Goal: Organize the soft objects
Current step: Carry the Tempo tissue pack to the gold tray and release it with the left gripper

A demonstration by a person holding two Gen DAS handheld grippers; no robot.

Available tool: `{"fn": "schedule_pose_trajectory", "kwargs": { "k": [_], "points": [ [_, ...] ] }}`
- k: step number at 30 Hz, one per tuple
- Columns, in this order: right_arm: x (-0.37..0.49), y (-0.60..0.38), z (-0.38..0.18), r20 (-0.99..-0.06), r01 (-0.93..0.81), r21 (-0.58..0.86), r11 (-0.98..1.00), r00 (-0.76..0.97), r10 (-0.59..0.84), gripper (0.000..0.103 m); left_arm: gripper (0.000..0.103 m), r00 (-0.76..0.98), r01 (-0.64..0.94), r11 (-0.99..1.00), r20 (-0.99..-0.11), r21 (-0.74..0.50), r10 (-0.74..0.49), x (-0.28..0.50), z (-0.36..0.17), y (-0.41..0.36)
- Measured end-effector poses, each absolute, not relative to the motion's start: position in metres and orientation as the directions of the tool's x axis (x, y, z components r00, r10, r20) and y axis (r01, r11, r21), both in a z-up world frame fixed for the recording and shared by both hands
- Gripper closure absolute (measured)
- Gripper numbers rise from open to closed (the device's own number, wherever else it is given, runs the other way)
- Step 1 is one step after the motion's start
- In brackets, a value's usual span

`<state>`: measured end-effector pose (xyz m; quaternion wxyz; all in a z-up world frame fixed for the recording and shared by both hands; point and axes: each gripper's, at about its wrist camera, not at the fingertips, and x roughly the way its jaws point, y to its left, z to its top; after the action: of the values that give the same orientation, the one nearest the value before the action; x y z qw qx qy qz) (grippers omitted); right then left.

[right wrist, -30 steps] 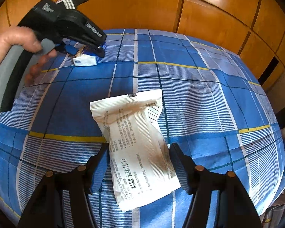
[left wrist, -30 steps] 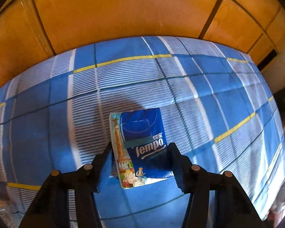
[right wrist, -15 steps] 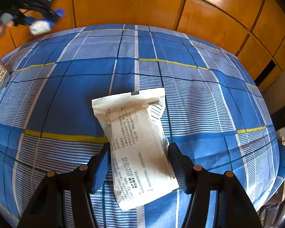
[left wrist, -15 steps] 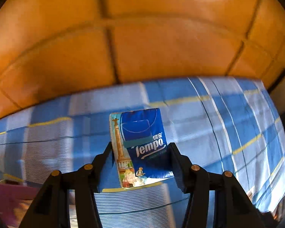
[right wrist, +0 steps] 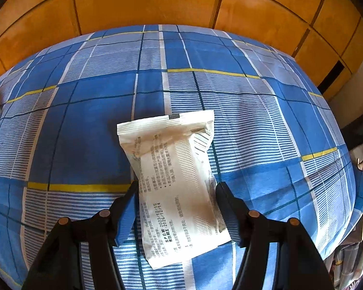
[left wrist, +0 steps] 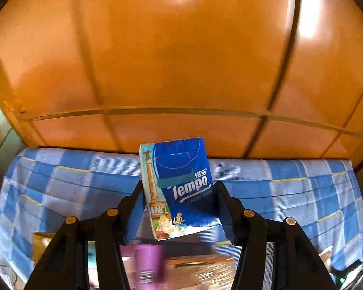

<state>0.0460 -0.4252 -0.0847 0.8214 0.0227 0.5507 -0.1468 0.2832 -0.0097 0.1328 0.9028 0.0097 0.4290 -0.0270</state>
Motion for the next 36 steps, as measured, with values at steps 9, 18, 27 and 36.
{"fn": "schedule_pose_trajectory", "kwargs": {
  "k": [9, 18, 27, 36],
  "points": [
    [0.049, -0.421, -0.085, -0.906, 0.274, -0.156, 0.949, 0.343, -0.248, 0.040, 0.047, 0.673, -0.101, 0.994, -0.739, -0.044, 0.036, 0.222, 0.128, 0.129],
    [0.048, -0.409, -0.085, -0.892, 0.280, -0.218, 0.935, 0.332, -0.308, 0.042, 0.047, 0.691, -0.215, 0.974, -0.716, -0.067, 0.103, 0.145, 0.084, 0.190],
    [0.046, -0.404, -0.086, -0.877, 0.290, -0.245, 0.925, 0.340, -0.339, 0.043, 0.047, 0.701, -0.237, 0.971, -0.699, -0.047, 0.137, 0.082, 0.050, 0.197],
    [0.045, -0.397, -0.086, -0.865, 0.299, -0.272, 0.915, 0.341, -0.368, 0.044, 0.047, 0.713, -0.239, 0.970, -0.685, -0.036, 0.151, 0.046, 0.039, 0.196]
  ]
}}
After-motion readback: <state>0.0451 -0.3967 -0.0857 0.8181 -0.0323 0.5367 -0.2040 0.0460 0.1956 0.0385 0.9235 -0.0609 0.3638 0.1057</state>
